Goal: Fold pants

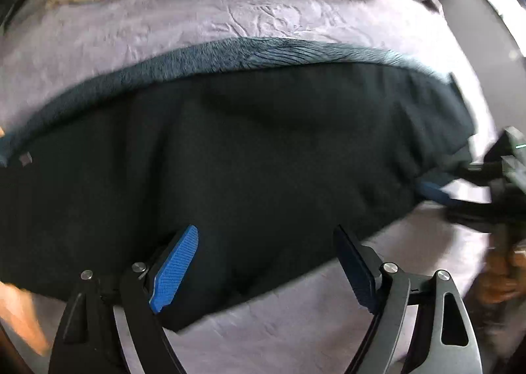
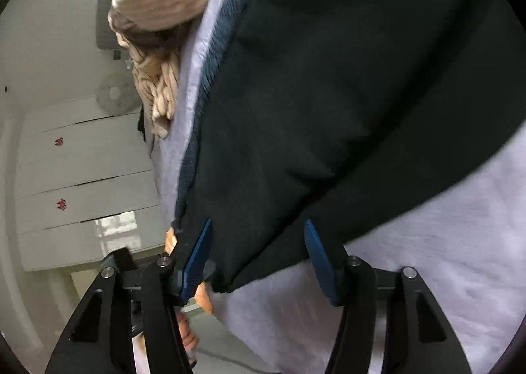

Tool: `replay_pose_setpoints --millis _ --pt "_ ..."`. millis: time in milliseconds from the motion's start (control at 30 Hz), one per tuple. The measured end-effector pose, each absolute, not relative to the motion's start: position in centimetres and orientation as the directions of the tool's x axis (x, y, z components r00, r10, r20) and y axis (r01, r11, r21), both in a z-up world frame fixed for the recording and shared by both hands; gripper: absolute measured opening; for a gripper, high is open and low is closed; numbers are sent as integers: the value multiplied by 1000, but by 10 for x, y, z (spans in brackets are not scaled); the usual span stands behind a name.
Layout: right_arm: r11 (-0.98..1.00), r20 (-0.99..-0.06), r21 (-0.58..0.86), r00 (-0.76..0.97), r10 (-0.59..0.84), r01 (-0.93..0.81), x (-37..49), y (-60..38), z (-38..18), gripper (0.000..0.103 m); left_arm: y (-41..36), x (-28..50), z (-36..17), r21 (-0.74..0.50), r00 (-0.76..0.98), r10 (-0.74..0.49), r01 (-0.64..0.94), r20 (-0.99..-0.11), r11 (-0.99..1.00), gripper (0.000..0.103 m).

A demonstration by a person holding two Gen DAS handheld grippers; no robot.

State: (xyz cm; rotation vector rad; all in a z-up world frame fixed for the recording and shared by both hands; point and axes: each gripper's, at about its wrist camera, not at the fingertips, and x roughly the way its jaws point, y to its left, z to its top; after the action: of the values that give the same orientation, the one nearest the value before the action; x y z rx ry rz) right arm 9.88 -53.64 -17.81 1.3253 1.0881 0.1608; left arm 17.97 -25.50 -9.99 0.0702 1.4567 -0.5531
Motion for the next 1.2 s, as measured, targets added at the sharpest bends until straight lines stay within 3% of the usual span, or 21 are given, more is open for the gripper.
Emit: replay_pose_setpoints --millis 200,267,333,567,633,733,833,900,1067,1200 --pt "324 -577 809 552 602 491 107 -538 -178 60 -269 166 -121 -539 -110 -528 228 -842 811 85" --pt "313 -582 803 551 599 508 112 -538 -185 48 -281 161 -127 -572 -121 -559 206 -820 794 85" --pt "302 -594 788 533 603 536 113 -537 -192 10 -290 160 -128 -593 -128 -579 197 -805 780 85" --pt "172 -422 894 649 633 414 88 -535 -157 9 -284 165 -113 -666 -120 -655 103 -746 739 85" --pt "195 -457 875 625 633 443 80 -530 -161 9 -285 162 -109 -634 -116 -623 132 -773 762 85" --pt "336 -608 778 503 614 531 73 -532 -180 13 -288 154 -100 -517 -92 -513 279 -853 809 85" --pt "341 -603 785 516 608 517 59 -554 -169 14 -283 154 -82 -443 -32 -467 378 -884 813 85" --pt "371 -626 779 586 515 506 42 -589 -145 15 -280 163 -74 -372 32 -423 418 -906 829 85" --pt "309 -703 711 645 300 632 11 -672 -140 20 -260 200 -83 -205 153 -280 378 -948 903 85" --pt "260 -714 700 647 267 665 10 -702 -161 26 -228 221 -96 -100 209 -162 278 -964 955 85"
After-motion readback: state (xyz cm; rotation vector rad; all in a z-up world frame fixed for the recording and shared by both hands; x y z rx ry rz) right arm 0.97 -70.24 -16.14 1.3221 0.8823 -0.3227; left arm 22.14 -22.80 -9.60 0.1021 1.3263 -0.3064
